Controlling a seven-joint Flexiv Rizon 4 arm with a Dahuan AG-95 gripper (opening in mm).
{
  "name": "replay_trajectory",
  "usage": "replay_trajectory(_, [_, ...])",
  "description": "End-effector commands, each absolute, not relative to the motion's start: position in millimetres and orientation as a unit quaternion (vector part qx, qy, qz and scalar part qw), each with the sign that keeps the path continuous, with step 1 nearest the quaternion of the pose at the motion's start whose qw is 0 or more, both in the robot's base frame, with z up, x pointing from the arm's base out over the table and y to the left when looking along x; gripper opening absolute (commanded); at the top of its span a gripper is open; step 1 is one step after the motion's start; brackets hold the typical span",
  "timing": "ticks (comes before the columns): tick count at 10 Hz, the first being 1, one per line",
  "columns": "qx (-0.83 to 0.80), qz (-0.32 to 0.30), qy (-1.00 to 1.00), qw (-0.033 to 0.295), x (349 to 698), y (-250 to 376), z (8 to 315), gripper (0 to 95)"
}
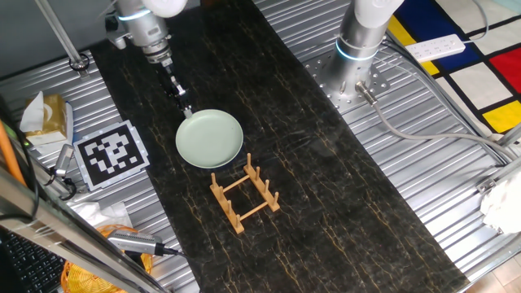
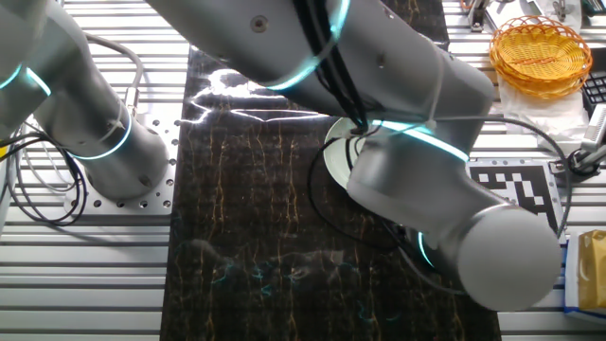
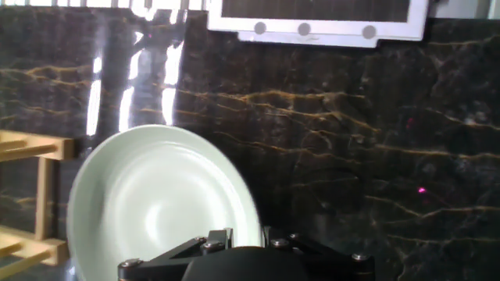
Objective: Put the dish on the dish rack
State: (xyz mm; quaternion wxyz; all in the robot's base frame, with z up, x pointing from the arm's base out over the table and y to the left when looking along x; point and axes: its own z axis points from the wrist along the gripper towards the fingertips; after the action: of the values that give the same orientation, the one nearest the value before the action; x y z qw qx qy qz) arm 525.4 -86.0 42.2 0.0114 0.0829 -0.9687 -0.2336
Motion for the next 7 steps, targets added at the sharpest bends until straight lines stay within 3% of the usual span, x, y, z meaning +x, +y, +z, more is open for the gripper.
replay_trajectory(1, [0.080, -0.233, -0.969, 0.011, 525.9, -79.3, 34.1, 38.0])
replay_trajectory(2, [0.081, -0.232, -0.969, 0.011, 524.3, -78.2, 32.5, 19.0])
replay_trajectory(7, [0.084, -0.231, -0.969, 0.010, 518.7, -77.9, 30.3, 19.0])
